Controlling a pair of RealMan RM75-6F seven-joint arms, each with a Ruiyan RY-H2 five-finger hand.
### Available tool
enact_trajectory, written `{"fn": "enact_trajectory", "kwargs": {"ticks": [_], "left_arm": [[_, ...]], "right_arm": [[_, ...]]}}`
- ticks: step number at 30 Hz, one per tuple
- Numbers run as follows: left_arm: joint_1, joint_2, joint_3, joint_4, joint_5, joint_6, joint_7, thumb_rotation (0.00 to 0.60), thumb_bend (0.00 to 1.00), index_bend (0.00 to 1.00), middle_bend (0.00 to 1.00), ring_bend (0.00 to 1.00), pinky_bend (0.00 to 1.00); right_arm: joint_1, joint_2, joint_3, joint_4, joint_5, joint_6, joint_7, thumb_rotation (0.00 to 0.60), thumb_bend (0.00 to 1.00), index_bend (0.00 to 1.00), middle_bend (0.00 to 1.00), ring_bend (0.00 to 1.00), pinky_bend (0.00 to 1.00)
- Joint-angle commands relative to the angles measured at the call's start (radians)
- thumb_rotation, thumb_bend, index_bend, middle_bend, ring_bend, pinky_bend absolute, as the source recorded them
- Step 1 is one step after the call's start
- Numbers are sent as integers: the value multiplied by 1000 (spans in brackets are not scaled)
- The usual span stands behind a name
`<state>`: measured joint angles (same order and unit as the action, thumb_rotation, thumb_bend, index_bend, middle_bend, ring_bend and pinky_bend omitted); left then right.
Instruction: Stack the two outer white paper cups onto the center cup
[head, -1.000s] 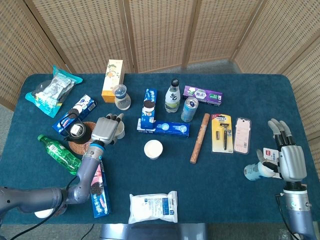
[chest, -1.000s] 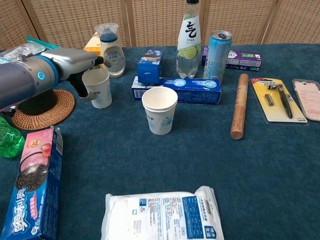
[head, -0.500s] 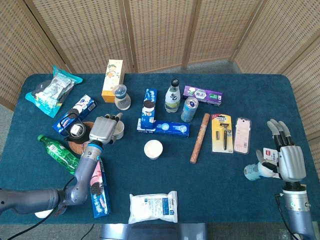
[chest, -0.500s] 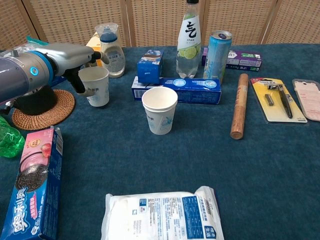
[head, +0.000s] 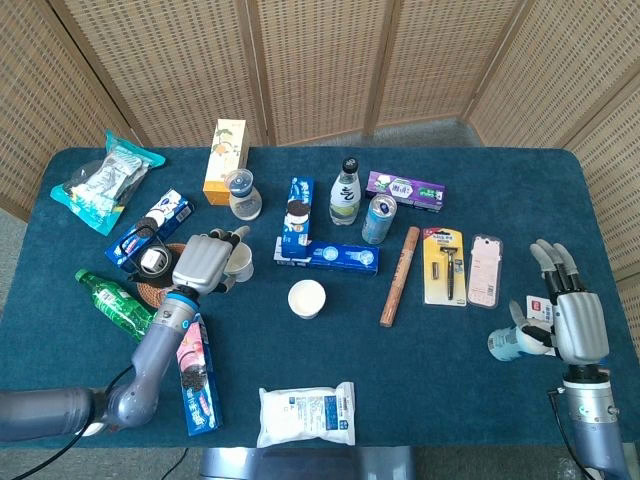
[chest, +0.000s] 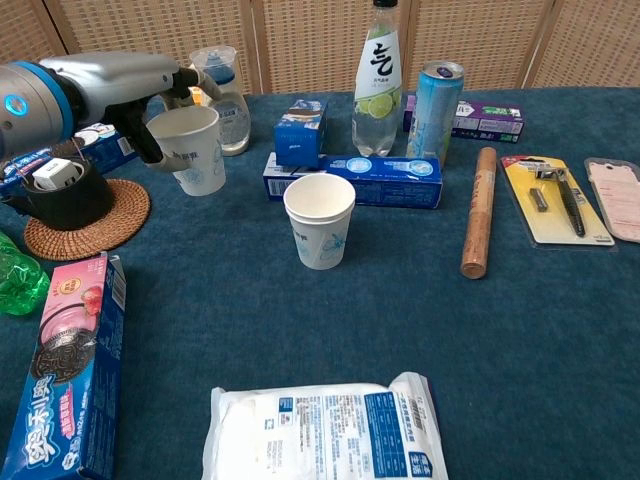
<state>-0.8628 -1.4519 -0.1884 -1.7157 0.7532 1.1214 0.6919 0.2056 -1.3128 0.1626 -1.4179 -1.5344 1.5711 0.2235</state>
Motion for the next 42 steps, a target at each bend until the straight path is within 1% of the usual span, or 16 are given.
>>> {"fn": "enact_trajectory", "kwargs": {"ticks": [1, 5, 10, 16, 27, 35, 42], "left_arm": [[19, 76, -6, -123, 30, 30, -7, 600, 349, 133, 368, 286, 508], [10, 111, -19, -212, 51, 48, 10, 600, 348, 133, 363, 286, 508], [-25, 89, -50, -244, 33, 66, 39, 600, 348, 133, 369, 286, 508], [-81, 22, -78, -222, -32, 79, 86, 600, 346, 133, 367, 286, 507], [-159, -102, -90, -178, -98, 96, 135, 600, 345, 132, 367, 285, 507], [-182, -134, -88, -182, -121, 115, 155, 600, 345, 133, 367, 286, 507], [-190, -144, -76, -175, -137, 120, 162, 600, 345, 130, 366, 286, 507]], "right_arm": [[1, -1, -1, -2, -2, -1, -1, 600, 383, 39, 18, 0, 351], [1, -5, -4, -4, -6, -2, -8, 600, 382, 39, 18, 0, 351], [1, -6, -9, -5, -10, -3, -11, 600, 383, 38, 19, 0, 351], [-1, -1, -4, -3, -6, -1, 0, 600, 383, 39, 18, 0, 351], [-9, 9, 6, -5, 9, 7, 18, 600, 382, 39, 18, 0, 351], [9, 10, 28, 3, 27, -14, 25, 600, 383, 38, 18, 0, 352], [18, 5, 32, 10, 30, -22, 25, 600, 383, 38, 18, 0, 352]]}}
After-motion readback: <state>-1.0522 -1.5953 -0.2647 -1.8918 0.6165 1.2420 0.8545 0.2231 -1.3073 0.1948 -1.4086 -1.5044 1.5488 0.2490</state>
